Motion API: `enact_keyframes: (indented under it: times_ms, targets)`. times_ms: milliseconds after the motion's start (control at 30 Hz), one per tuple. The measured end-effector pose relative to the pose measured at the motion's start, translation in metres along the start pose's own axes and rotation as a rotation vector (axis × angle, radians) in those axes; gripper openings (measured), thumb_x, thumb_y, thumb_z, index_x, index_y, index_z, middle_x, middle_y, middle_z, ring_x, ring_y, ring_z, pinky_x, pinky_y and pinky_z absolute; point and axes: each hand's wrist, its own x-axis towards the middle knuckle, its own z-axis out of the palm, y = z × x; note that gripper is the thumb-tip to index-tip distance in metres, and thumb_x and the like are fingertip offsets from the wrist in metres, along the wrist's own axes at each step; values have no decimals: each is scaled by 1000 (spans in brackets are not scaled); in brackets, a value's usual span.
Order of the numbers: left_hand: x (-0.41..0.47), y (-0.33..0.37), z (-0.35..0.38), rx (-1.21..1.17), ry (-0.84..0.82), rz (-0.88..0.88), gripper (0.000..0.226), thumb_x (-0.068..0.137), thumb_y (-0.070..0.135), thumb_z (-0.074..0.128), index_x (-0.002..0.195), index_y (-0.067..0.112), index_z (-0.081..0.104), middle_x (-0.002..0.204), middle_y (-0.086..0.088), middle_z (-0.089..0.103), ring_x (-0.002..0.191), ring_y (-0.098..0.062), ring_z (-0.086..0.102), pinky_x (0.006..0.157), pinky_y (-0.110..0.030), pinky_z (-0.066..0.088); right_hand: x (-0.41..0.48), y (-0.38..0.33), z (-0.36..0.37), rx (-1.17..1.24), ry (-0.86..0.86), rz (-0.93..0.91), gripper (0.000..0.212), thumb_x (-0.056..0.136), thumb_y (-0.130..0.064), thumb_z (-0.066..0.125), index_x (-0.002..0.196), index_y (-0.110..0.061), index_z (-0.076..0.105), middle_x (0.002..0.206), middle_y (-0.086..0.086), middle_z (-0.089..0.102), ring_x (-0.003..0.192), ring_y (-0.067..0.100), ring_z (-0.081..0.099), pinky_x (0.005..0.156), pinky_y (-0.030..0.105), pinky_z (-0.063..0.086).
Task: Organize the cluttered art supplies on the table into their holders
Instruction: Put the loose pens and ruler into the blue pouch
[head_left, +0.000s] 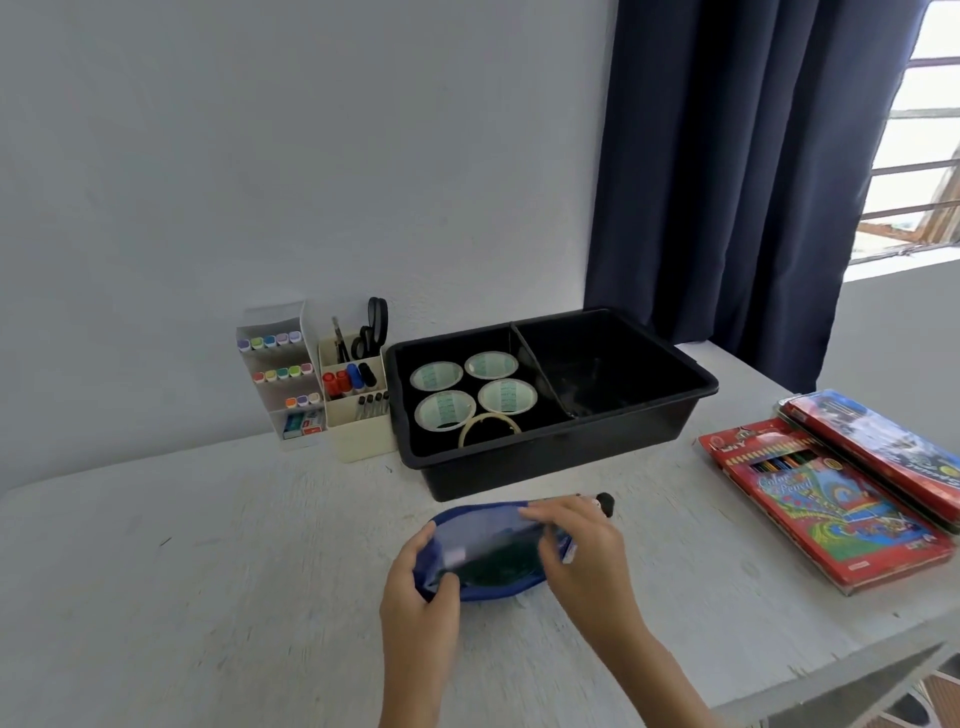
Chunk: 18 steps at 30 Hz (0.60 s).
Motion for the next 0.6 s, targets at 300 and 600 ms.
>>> enact_keyframes:
  times_ms: [300, 600]
  targets:
    - [5, -9, -2, 31, -4, 22, 44, 87, -1, 57, 126, 19, 51, 131, -1, 52, 116, -11, 46, 84, -19, 44, 23, 60, -8, -307, -81, 384, 44, 91, 3, 48, 131, -16, 53, 133, 7, 52, 121, 25, 43, 99, 35, 39]
    - [10, -9, -5, -8, 29, 37, 43, 87, -5, 53, 122, 20, 53, 128, -1, 52, 119, -16, 47, 81, -20, 49, 16, 76, -1, -93, -27, 449, 21, 90, -4, 57, 108, -12, 63, 102, 3, 56, 102, 26, 51, 77, 22, 38]
